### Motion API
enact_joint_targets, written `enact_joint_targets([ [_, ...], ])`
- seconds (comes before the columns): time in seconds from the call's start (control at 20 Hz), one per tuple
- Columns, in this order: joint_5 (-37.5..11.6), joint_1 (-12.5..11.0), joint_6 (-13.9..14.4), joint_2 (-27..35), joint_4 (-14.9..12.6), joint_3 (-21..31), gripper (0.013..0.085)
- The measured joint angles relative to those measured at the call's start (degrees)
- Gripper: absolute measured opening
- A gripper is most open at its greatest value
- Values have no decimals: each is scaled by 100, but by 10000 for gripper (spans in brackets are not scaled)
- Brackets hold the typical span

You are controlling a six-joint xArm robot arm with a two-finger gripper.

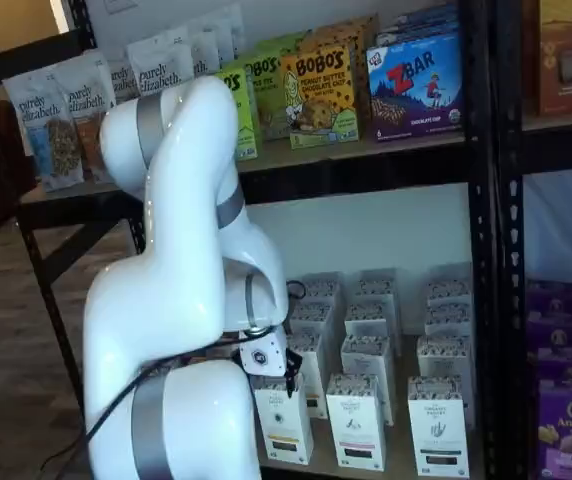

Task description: Pick up the white box with a yellow strip in the middle, on the bottom shelf, the fourth box from the left

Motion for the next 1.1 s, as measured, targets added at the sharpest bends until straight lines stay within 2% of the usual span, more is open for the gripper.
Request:
enact_joint_targets([
  [0.05,59,-25,82,53,-108,-99,850],
  [0.15,117,-43,65,137,-109,-243,850],
  [0.3,180,-46,-219,287,175,-496,850],
  [0.4,228,-53,-262,374,214,-635,850],
  [0.55,228,-9,-581,444,579,-728,850],
  [0.65,250,7,-617,506,635,-813,850],
  [0.9,322,31,-473,695,517,-1076,850],
  [1.1,387,-6,-40,775,41,-1222,850],
])
